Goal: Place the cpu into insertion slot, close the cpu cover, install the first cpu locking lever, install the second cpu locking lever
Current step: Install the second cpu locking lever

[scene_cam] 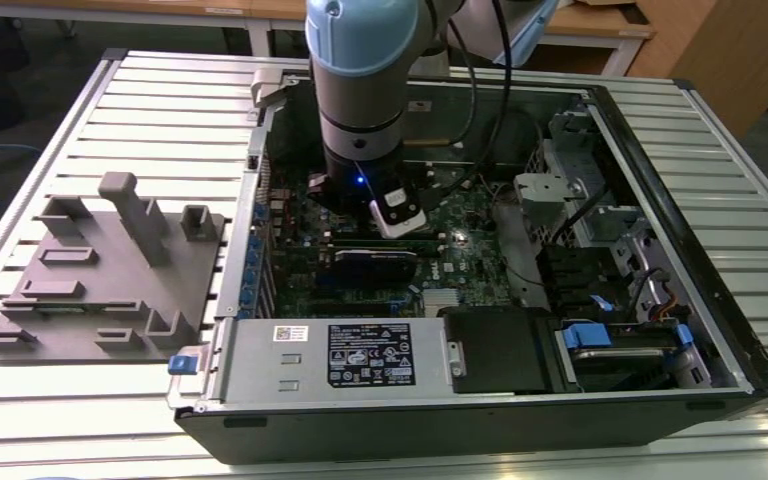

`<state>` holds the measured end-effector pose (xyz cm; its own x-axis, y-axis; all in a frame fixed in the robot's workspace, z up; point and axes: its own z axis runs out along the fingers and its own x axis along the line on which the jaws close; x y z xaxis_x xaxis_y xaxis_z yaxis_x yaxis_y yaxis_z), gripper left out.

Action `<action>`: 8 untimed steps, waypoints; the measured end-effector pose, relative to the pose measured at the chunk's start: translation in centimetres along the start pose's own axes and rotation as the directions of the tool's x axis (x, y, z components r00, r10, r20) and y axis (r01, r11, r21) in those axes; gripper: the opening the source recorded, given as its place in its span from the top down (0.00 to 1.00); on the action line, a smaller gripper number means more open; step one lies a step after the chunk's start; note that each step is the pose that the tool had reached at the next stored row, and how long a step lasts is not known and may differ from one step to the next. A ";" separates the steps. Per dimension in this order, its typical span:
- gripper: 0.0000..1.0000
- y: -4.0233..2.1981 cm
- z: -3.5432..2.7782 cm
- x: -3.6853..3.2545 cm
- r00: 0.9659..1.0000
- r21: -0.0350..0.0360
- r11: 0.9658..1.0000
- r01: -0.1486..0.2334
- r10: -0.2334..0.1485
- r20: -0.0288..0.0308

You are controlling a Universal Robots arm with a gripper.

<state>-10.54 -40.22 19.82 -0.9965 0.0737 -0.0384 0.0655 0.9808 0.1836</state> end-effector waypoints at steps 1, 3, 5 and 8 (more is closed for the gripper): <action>0.90 0.00 0.00 0.01 1.000 0.000 1.000 0.000 0.000 0.000; 0.90 0.00 0.00 0.01 1.000 -0.001 1.000 0.000 0.000 0.000; 0.90 0.00 0.01 0.01 1.000 -0.001 1.000 0.000 0.000 0.000; 0.90 -0.02 0.05 0.06 1.000 -0.003 1.000 0.000 0.000 0.000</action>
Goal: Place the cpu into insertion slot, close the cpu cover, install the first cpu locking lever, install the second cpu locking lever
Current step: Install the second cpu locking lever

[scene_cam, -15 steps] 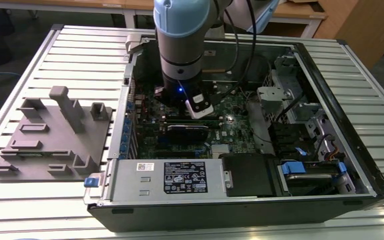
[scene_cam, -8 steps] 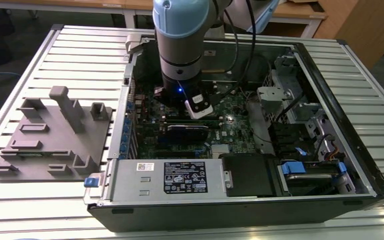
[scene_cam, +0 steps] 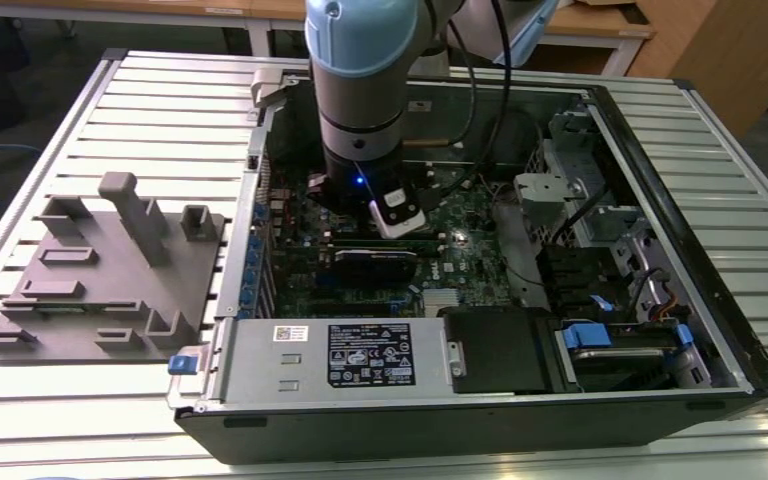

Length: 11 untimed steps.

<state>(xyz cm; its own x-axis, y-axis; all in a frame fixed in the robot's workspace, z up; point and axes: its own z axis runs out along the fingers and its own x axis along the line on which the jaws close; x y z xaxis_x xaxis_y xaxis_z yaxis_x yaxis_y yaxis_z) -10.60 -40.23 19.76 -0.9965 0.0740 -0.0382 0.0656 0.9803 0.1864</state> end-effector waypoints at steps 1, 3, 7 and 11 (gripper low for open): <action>0.90 -0.01 0.02 0.02 1.000 -0.001 1.000 0.000 0.000 0.000; 0.90 -0.02 0.05 0.06 1.000 -0.006 1.000 0.000 0.000 -0.001; 0.90 -0.02 0.13 0.11 1.000 -0.017 1.000 -0.001 0.001 -0.001; 0.90 -0.05 0.21 0.13 1.000 -0.019 1.000 -0.001 0.001 -0.001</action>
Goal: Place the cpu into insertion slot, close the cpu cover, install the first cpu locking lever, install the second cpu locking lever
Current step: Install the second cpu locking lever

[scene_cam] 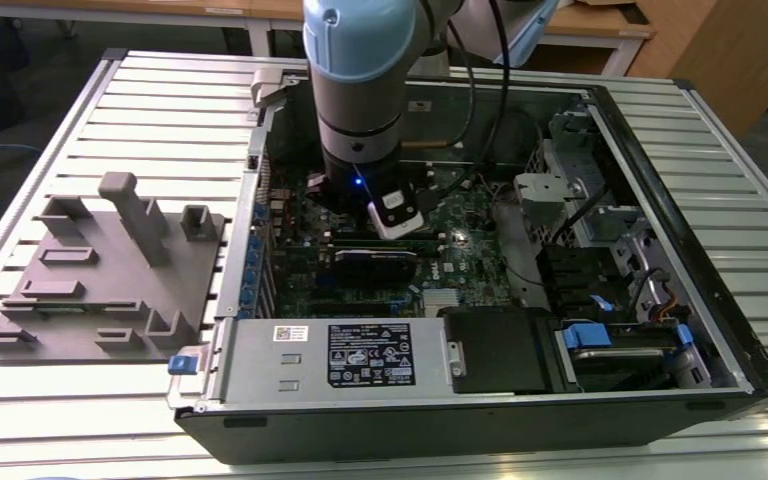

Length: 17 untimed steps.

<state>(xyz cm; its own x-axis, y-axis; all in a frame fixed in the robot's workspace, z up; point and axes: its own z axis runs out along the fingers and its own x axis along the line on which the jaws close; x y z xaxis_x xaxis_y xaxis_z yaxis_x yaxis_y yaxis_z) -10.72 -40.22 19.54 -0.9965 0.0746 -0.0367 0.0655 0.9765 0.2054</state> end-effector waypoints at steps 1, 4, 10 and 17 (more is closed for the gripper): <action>0.90 -0.01 0.03 0.02 1.000 -0.001 1.000 0.000 0.000 0.000; 0.90 -0.03 0.14 0.08 1.000 -0.003 1.000 0.000 0.000 0.000; 0.90 -0.06 0.23 0.21 1.000 -0.005 1.000 0.000 0.000 0.000; 0.90 -0.04 0.13 0.22 1.000 -0.005 1.000 0.000 0.000 0.000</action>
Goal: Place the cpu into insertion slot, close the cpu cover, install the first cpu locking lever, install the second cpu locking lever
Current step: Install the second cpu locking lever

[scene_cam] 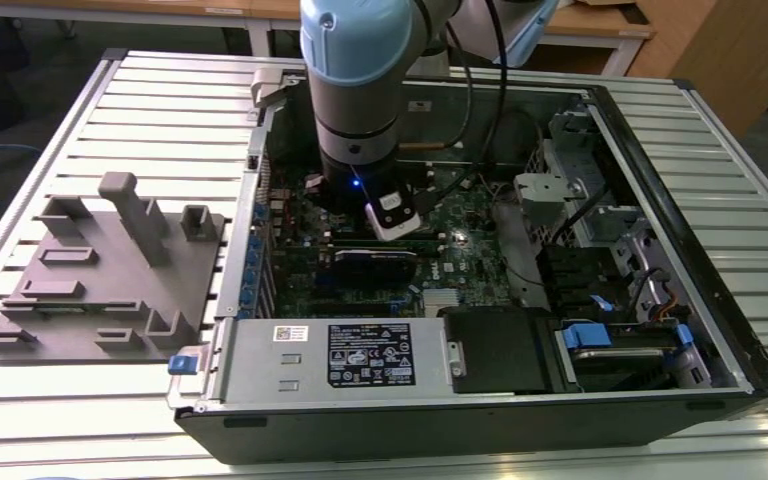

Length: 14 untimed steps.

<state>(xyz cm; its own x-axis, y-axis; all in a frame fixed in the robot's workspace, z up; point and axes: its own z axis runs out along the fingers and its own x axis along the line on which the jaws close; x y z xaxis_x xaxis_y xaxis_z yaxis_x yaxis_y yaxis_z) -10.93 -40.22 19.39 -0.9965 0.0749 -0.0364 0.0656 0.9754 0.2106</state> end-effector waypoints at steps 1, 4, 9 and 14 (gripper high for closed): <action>0.90 0.01 -0.02 0.00 1.000 0.000 1.000 0.000 0.000 0.000; 0.90 0.00 -0.05 0.00 1.000 0.001 1.000 0.000 0.000 0.000; 0.90 0.14 -0.02 0.03 1.000 0.000 1.000 0.000 0.000 0.000; 0.90 0.20 -0.01 0.08 1.000 0.000 1.000 0.000 0.000 0.000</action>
<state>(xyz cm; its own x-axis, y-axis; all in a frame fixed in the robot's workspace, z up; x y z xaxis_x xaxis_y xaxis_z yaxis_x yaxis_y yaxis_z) -11.00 -40.02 19.44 -0.9965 0.0748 -0.0363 0.0656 0.9754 0.2105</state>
